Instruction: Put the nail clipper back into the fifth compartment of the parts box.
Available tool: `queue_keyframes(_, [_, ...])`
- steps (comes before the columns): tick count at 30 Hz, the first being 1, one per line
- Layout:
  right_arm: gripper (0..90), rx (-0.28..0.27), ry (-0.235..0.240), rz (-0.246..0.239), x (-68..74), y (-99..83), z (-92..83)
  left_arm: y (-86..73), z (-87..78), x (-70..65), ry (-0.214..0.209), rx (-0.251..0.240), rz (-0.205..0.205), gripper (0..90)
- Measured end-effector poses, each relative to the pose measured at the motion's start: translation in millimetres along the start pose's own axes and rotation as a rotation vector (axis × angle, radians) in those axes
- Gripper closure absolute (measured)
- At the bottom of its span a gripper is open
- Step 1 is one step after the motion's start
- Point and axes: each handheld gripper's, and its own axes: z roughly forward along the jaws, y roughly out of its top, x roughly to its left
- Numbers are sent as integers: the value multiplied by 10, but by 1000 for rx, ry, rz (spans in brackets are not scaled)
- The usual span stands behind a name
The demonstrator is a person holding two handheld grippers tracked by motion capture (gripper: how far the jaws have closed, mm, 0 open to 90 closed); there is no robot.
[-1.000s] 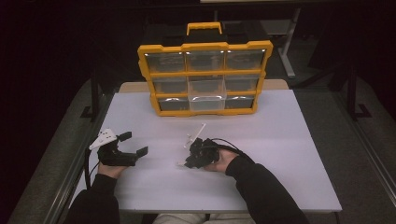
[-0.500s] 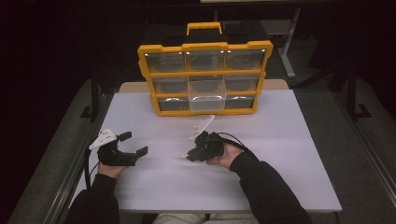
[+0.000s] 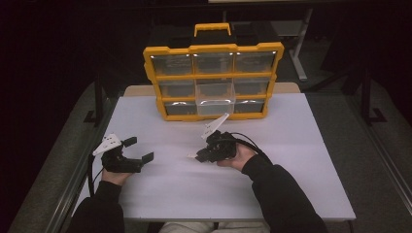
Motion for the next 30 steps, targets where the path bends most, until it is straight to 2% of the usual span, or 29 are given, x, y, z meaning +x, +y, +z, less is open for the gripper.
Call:
queue_keyframes(9, [766,-27,-8,7,-33,32,-112,0,2,1,0,2,0,0])
queue_keyframes(15, [766,-66,-24,12,-61,83,-219,0,2,2,0,1,0,0])
queue_keyframes(26, [766,-95,-43,21,-113,104,-335,-2,9,3,-1,6,4,0])
queue_keyframes(30, [766,-128,-58,32,-146,106,-404,-2,10,2,-1,7,4,0])
